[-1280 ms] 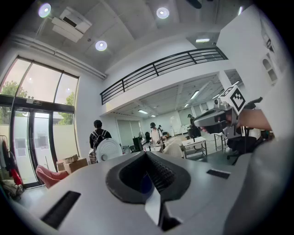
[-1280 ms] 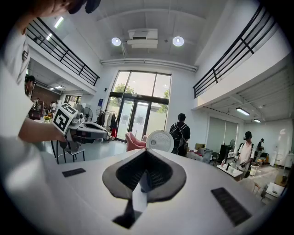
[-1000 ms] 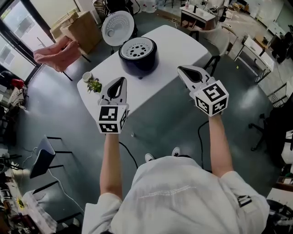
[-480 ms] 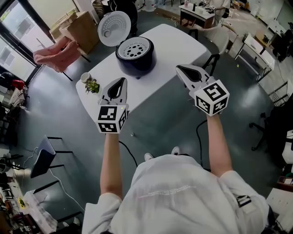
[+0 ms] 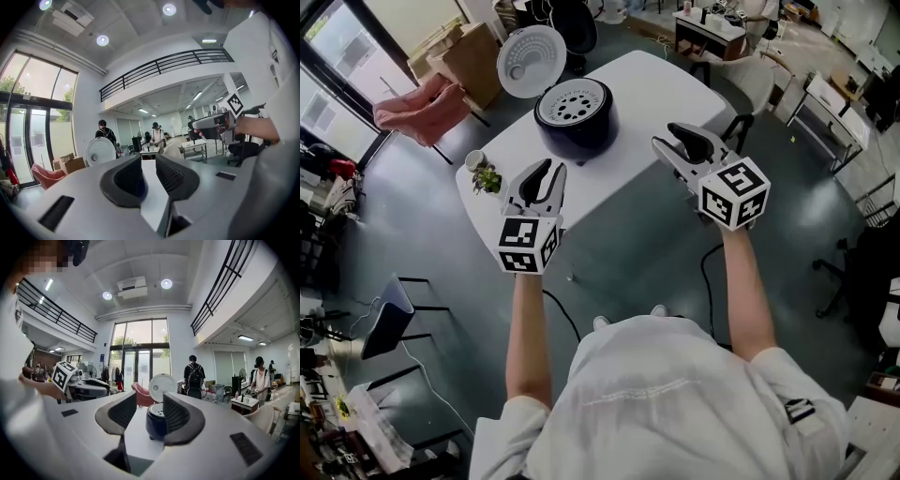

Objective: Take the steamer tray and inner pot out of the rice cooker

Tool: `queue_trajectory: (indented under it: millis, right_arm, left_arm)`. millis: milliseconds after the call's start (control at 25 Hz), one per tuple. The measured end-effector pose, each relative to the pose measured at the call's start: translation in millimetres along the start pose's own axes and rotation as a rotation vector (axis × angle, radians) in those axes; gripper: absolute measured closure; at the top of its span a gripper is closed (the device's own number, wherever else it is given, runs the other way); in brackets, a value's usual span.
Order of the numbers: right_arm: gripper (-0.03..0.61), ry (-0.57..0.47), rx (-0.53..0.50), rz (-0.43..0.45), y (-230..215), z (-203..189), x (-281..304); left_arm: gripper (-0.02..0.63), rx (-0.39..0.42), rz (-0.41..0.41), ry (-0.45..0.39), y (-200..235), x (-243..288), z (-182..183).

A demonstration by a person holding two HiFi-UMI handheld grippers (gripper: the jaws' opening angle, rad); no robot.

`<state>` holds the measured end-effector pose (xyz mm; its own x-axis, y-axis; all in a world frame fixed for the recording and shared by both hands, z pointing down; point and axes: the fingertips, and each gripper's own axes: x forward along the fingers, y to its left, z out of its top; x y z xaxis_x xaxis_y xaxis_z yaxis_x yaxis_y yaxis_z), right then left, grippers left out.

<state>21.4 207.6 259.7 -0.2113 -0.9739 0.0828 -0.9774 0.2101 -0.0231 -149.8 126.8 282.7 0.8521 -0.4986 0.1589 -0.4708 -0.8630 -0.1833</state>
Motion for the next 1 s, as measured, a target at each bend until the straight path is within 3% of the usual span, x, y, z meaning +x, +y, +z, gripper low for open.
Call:
queue_trajectory:
  millis: [240,720,1000]
  right_arm:
    - [0.353,-0.027,0.022,0.064,-16,2,4]
    - [0.341,0.004,0.078,0.214,-34,-19,-14]
    - [0.339,0.003,0.118,0.214,-54,-20,-11]
  left_arm:
    - [0.439,-0.003,0.038,0.0,-5,15,6]
    - [0.439,-0.031,0.106,0.052,-32,27,-5]
    - [0.439,-0.016,0.092,0.035,-38,43,4]
